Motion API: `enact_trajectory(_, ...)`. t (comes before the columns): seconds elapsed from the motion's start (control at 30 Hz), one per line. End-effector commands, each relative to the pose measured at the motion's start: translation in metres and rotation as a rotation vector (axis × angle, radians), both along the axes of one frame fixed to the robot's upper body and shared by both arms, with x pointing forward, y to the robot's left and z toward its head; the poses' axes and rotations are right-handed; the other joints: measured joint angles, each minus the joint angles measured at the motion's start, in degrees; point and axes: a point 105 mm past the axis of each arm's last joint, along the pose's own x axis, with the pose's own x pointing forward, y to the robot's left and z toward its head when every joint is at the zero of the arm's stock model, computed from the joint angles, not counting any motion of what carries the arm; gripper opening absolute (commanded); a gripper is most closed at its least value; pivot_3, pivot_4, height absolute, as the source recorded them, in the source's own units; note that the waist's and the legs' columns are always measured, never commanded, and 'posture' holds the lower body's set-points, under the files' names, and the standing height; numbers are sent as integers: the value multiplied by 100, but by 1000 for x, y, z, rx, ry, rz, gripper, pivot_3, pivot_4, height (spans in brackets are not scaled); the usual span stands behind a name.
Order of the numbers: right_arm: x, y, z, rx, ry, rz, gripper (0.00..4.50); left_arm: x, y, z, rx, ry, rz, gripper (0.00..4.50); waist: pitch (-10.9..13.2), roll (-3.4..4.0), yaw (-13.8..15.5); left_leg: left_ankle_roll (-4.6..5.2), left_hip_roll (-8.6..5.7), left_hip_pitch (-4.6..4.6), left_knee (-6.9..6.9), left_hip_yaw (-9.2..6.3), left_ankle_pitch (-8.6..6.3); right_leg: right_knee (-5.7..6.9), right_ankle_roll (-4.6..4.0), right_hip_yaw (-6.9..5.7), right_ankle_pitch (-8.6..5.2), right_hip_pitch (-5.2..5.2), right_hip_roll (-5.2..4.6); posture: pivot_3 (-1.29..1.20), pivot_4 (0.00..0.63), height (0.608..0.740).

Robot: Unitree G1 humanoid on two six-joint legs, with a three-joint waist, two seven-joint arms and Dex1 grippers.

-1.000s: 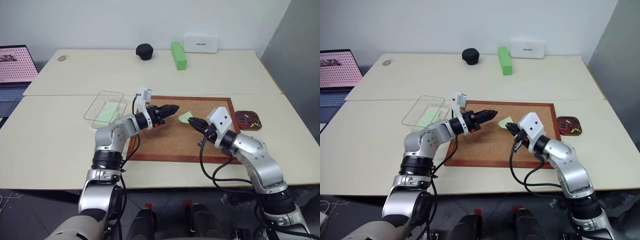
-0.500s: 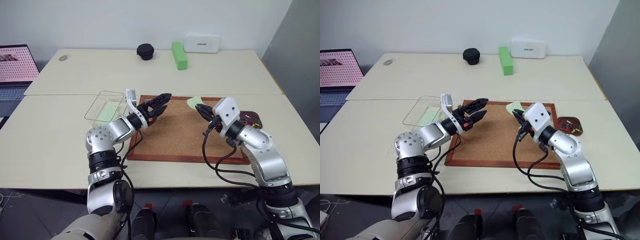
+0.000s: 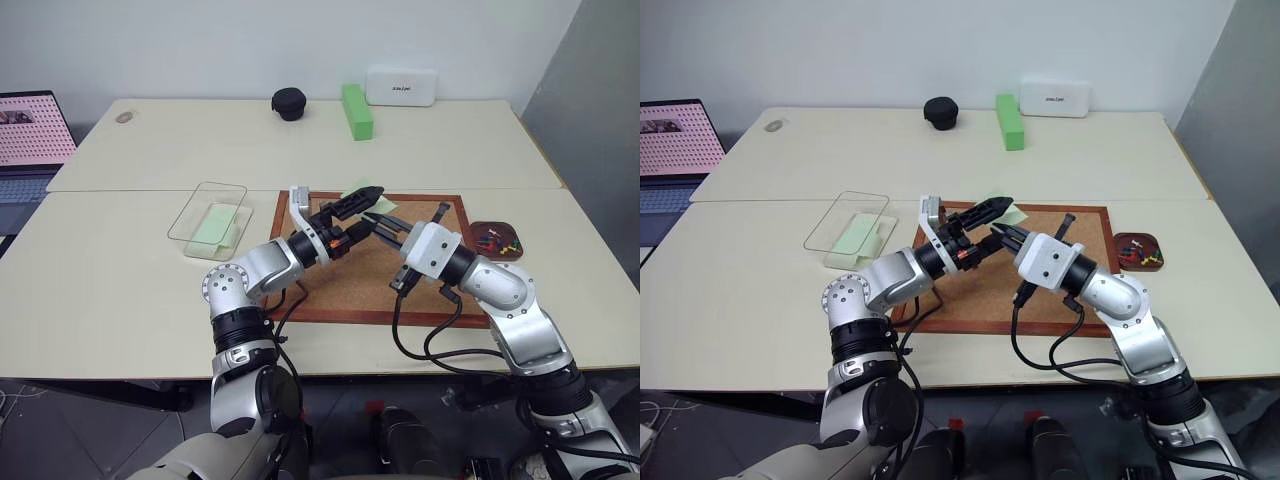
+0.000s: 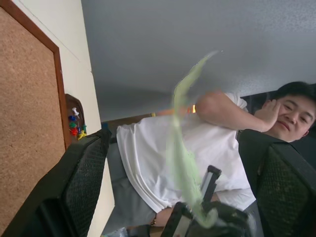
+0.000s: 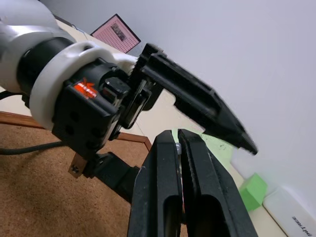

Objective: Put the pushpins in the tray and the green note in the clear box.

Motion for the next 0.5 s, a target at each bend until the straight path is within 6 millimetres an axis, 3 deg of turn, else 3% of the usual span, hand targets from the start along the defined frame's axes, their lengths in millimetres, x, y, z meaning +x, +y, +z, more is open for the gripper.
enact_trajectory(0.03,1,-4,14,20,-64,-14,0,-2,0,14,-29,-51,0,3788,0,0,2,0,-1,0,0,0,0,0,0,0,0,0,0,0,150,740)
enact_trajectory(0.5,5,-10,17,39,-66,-38,0,-5,3,17,-32,-70,-4,1056,0,0,-1,0,0,0,0,0,0,-1,-1,1,0,0,0,0,150,740)
